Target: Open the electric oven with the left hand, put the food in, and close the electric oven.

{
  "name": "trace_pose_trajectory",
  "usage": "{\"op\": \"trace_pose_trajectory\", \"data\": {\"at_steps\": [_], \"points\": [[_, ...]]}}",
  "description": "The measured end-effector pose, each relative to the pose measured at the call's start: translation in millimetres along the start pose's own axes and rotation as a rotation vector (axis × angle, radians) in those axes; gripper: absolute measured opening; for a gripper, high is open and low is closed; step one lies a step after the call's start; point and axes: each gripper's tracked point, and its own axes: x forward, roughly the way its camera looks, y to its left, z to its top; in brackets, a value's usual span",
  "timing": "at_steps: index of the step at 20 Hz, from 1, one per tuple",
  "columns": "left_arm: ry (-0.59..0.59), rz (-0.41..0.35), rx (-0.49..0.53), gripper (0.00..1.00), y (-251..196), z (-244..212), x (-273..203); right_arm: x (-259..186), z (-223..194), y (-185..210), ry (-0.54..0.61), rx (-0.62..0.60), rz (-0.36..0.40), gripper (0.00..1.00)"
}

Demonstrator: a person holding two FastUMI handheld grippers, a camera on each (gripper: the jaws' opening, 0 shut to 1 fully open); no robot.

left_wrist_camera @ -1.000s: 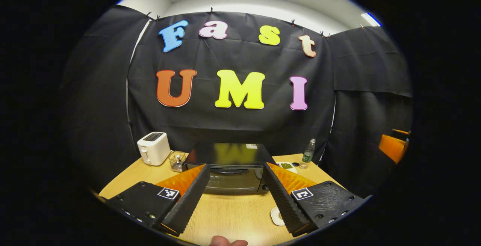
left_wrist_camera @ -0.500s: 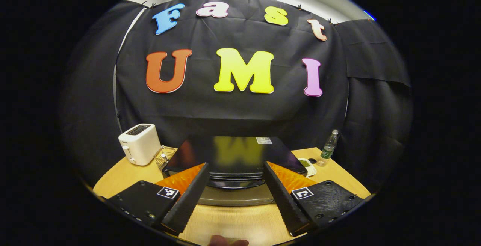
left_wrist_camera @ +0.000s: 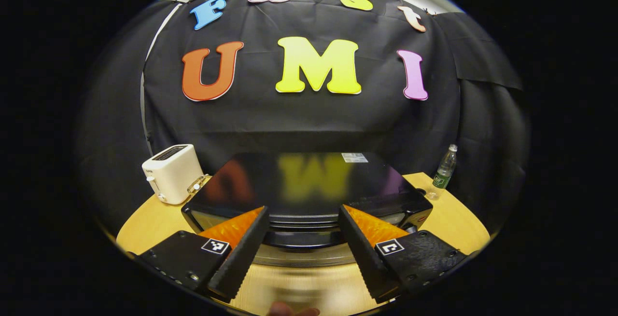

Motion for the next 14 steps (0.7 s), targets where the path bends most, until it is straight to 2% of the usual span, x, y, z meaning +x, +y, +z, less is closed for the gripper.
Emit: {"op": "trace_pose_trajectory", "data": {"at_steps": [7, 8, 9, 12, 14], "points": [[0.01, -0.003, -0.001, 0.97, -0.4, -8.1, -13.8, -4.8, -3.7, 9.8, 0.011, 0.02, 0.018, 0.99], [0.013, -0.006, 0.002, 1.0, -0.6, -10.4, -18.9, -6.6, -2.7, 12.0, 0.008, 0.02, 0.021, 0.99], [0.018, -0.012, 0.0, 0.97, -1.3, -13.2, -25.7, -7.8, -2.6, 13.9, 0.004, 0.021, 0.025, 0.99], [0.047, -0.02, -0.008, 0.96, -1.9, -30.9, -48.5, -17.8, -1.2, 21.1, -0.005, 0.029, 0.038, 0.99], [0.125, -0.028, -0.04, 0.96, -2.2, -65.8, -62.2, -24.3, -2.0, 23.9, -0.008, 0.026, 0.045, 0.99]]}}
